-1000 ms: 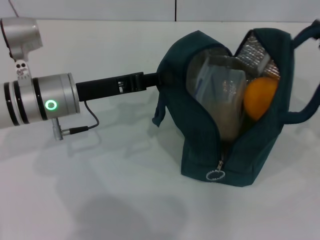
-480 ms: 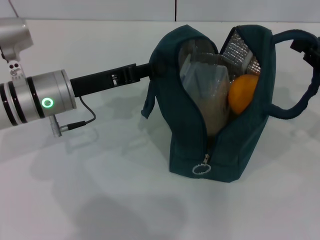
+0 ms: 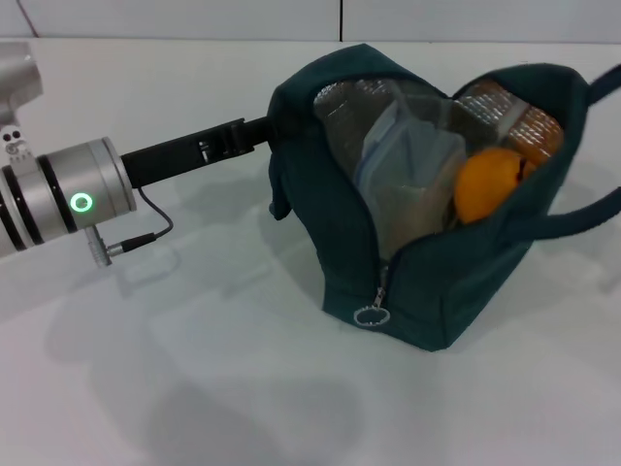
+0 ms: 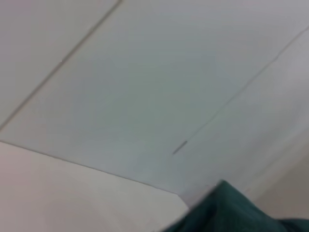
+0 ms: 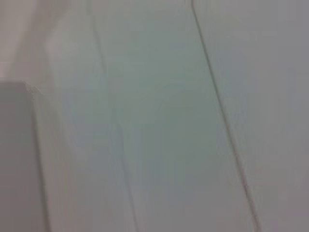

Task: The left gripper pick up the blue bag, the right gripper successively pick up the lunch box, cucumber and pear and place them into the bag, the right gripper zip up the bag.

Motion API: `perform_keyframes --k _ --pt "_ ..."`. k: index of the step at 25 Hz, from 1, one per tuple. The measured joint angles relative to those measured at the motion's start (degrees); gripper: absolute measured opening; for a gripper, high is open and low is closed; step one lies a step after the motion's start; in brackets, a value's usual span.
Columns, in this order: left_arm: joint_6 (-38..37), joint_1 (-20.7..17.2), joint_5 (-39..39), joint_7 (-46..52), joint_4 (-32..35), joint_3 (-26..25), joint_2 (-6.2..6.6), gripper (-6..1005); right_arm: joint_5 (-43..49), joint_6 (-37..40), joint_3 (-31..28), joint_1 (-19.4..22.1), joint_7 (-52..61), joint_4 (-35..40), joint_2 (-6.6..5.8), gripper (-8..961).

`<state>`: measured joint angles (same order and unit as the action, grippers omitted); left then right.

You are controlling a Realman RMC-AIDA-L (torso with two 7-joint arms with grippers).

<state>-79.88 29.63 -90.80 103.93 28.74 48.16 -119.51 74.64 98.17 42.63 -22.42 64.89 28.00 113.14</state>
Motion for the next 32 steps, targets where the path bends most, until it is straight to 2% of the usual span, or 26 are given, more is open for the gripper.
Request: perform_keyframes --k 5,10,14,16,23,29,32 --pt "1.5 -0.16 0.31 -0.44 0.0 0.01 -0.02 56 -0.06 7.28 -0.88 0.64 0.24 -0.23 0.04 587" --pt "1.58 -0.05 0.34 -0.51 0.0 0.04 -0.02 56 0.2 -0.22 -0.86 -0.27 2.74 -0.7 -0.31 778" --pt "1.44 -0.18 0.57 -0.52 -0.45 0.02 -0.02 57 1.52 -9.85 -0.01 -1.25 6.65 -0.82 0.05 822" --pt "1.15 -0.23 0.93 -0.53 -0.66 0.01 0.0 57 3.46 -11.7 0.5 -2.19 8.37 -1.08 -0.08 833" --pt "1.03 -0.35 1.7 -0.54 -0.79 0.0 0.05 57 5.3 -5.13 0.97 -3.92 9.04 -0.58 0.41 830" --pt "0.98 -0.38 1.84 -0.64 -0.79 0.0 0.0 57 8.35 -4.38 2.38 -6.49 11.91 -1.41 -0.46 829" --pt "0.95 -0.37 1.87 -0.66 -0.79 0.01 -0.02 57 8.1 -2.92 0.5 -5.54 9.37 -0.89 0.6 828"
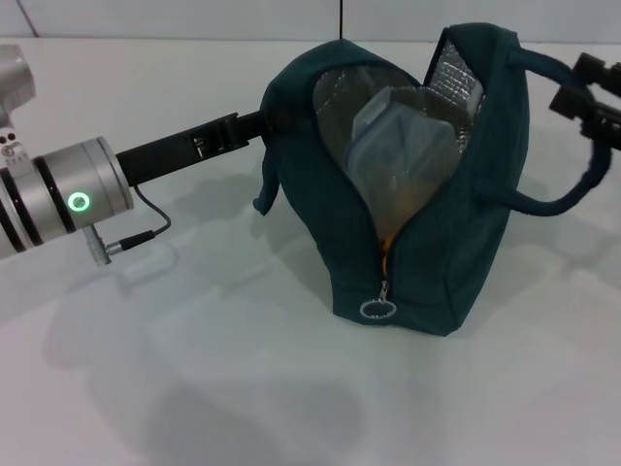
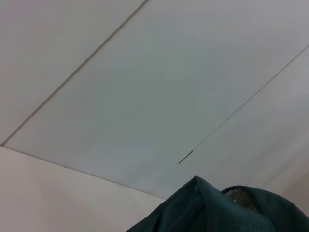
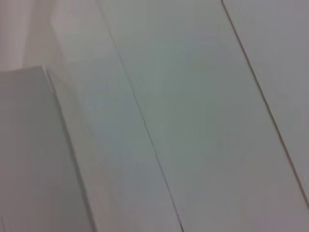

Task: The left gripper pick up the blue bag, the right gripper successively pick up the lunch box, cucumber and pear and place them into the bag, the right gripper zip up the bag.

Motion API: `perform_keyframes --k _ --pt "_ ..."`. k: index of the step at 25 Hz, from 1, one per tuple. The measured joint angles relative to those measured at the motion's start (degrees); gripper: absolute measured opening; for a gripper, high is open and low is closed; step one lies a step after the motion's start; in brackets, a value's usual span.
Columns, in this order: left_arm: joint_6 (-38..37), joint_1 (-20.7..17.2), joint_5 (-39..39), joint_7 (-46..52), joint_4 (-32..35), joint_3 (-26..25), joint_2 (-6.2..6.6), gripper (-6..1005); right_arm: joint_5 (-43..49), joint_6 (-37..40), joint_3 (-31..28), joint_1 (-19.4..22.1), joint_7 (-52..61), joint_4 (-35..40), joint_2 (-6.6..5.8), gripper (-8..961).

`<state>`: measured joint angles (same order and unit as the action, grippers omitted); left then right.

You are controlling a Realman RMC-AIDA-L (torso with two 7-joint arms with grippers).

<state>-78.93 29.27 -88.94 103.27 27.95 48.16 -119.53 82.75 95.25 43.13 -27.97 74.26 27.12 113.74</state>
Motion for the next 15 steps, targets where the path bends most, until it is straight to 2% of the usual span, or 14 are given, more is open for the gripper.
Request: perform_keyframes --k 3,10,15 --pt "0.0 0.0 0.01 0.0 0.0 0.0 0.0 57 -1.67 5.24 -2.04 1.61 -4.17 0.89 0.89 828" --pt "0.18 -0.03 1.44 -0.87 -1.01 0.0 -0.08 57 -1.87 18.75 -0.56 2.1 -7.42 0.47 0.69 827" --pt "0.29 -0.04 2.2 -1.42 -1.3 0.0 -0.09 57 2.08 19.21 8.58 0.91 -6.3 0.39 0.62 826"
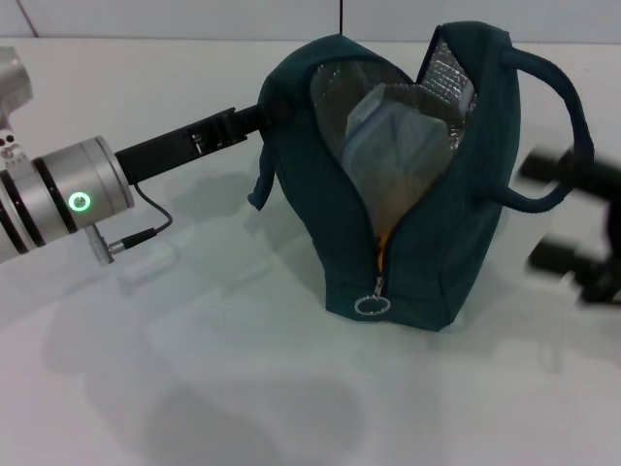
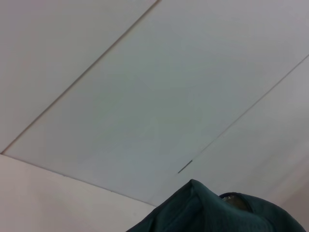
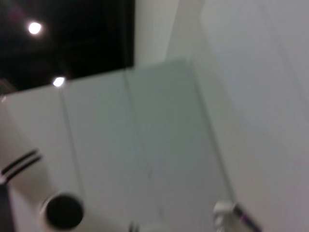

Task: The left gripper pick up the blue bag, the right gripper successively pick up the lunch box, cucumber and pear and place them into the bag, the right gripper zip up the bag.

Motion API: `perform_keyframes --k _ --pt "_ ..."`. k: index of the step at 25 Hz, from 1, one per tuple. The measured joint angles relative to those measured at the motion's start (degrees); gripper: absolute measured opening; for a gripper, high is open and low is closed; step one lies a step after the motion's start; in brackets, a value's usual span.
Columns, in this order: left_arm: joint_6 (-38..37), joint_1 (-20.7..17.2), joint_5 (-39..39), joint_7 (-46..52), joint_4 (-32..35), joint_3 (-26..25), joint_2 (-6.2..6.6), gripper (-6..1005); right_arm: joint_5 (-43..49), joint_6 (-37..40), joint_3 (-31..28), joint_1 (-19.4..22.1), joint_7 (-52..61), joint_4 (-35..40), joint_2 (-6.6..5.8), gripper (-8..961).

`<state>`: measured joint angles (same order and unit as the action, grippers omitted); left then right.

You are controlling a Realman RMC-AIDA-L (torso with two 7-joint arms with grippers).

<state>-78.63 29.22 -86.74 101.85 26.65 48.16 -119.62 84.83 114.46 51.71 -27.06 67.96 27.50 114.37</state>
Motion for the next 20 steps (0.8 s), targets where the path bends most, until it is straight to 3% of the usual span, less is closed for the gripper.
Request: perform_keyframes --k 7,12,20 --pt "0.1 -0.04 0.03 -0.07 -0.19 0.0 0.0 56 6.48 -3.57 9.03 -1.24 0.39 -0.62 0.8 825" --pt "-0.1 -0.05 0.03 -0.08 -0.19 0.01 0.0 56 7.07 -9.3 13.53 -1.26 1.63 -3.03 0.68 825" --pt "-0.28 -0.04 0.03 -0.08 -0.23 0.2 0.0 56 7.1 -17.37 15.31 -1.66 2.05 -5.41 1.06 824"
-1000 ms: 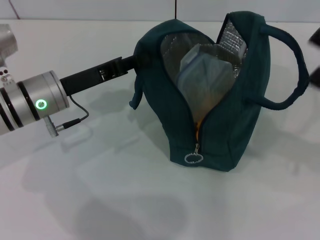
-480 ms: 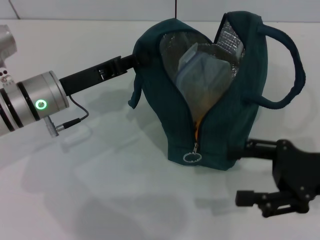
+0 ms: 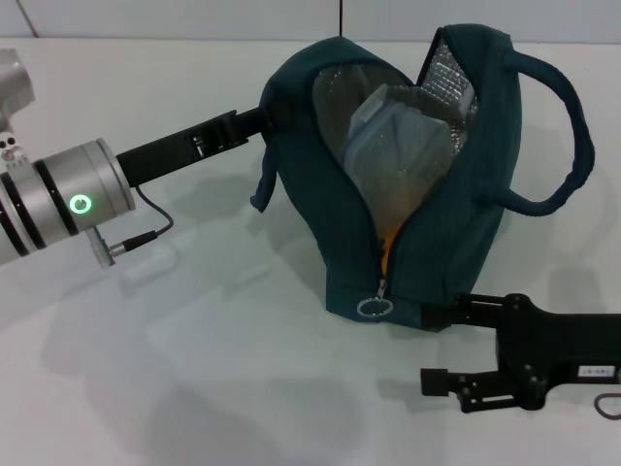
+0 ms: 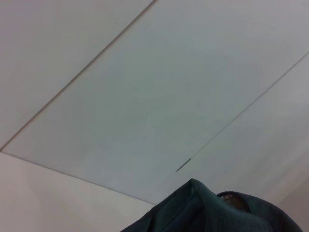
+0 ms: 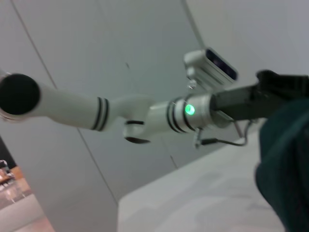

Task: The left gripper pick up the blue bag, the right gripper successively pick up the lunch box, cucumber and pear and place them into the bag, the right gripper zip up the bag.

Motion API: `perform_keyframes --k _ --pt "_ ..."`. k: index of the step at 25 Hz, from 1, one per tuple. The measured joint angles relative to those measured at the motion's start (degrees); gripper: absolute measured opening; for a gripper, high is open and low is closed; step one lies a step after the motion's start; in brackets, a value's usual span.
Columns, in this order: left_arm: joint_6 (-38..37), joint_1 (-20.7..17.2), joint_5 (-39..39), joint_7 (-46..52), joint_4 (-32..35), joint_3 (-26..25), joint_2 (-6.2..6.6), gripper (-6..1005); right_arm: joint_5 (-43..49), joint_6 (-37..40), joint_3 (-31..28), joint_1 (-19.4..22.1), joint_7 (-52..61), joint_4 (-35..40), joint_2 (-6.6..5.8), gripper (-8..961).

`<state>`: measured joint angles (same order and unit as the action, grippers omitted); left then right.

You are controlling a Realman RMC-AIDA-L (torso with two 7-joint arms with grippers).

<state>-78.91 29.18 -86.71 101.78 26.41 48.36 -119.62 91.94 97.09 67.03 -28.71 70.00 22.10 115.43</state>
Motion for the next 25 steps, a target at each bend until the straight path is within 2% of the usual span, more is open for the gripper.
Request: perform_keyframes --k 11,19,25 --pt "-0.02 -0.18 -0.03 0.0 -0.05 0.15 0.0 56 -0.64 -8.18 1.81 -2.66 0.01 -2.11 0.8 822" --pt "0.1 -0.43 -0.07 -0.2 -0.05 0.15 0.01 56 -1.35 -10.24 3.19 -7.32 0.09 -5.74 0.79 821" --pt "0.28 -0.5 -0.11 -0.42 -0.04 -0.03 0.1 56 -3.34 -12.3 3.51 -7.96 -0.1 -6.24 0.77 821"
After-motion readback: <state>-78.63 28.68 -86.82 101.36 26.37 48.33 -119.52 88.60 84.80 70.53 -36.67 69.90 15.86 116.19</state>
